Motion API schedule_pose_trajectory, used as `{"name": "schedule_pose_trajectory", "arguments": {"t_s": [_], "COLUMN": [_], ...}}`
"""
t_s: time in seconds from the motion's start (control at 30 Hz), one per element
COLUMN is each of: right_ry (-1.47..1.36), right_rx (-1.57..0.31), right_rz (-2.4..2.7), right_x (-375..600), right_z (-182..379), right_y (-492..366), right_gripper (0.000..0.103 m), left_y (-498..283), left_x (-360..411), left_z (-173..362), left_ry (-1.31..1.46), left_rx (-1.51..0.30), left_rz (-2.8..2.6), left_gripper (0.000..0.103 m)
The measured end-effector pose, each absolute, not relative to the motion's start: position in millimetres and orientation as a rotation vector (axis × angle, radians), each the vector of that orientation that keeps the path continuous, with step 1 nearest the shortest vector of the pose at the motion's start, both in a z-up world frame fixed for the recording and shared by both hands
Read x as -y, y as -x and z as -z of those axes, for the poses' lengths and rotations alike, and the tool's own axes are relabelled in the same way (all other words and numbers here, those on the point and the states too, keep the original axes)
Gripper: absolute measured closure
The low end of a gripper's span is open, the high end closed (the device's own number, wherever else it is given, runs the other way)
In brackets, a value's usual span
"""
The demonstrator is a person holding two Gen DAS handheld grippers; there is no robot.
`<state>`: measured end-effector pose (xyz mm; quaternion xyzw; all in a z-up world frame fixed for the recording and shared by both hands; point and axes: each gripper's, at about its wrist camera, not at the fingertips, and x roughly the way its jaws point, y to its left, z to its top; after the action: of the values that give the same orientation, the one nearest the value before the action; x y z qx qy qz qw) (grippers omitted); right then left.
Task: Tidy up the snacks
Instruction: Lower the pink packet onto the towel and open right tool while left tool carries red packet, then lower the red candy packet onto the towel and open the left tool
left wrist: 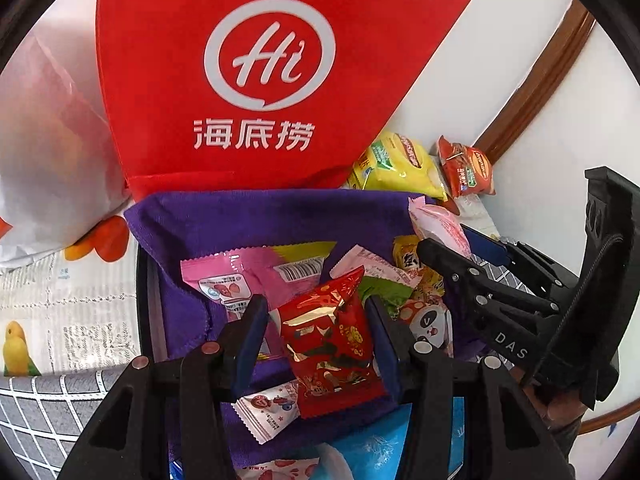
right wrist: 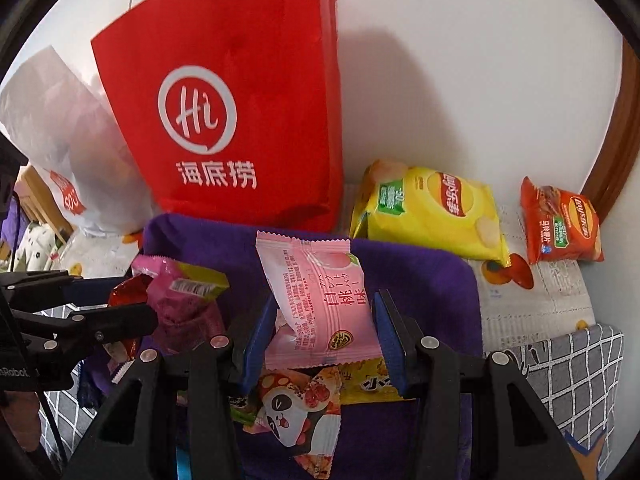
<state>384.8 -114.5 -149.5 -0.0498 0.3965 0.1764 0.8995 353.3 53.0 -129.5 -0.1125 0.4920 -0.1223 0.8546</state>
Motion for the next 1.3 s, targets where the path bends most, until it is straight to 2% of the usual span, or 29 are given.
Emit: {"name": "schedule_pose_trajectory", "arguments": {"t_s": [0.57, 0.9, 1.3], "right_ry": [0.144, 0.143, 0.123], "right_rx": [-0.840, -0.779, -0.744], "right_rz": [-0.363, -0.342, -0.331], "right_x": [113, 120, 126], "right_z": [154, 136, 123], "right_y": [-385, -375, -370], "right_gripper": [0.052, 0.041, 0.040], "left_y": [-356, -355, -355], "left_x": [-50, -50, -42], "left_z": [136, 138, 136], "left_ry": [0.256, 0.264, 0.244], "left_rx": [-1.048, -1.043, -1.030], "left_rz": [0.257, 0.266, 0.273], "left_gripper": [0.055, 0.052, 0.050]}}
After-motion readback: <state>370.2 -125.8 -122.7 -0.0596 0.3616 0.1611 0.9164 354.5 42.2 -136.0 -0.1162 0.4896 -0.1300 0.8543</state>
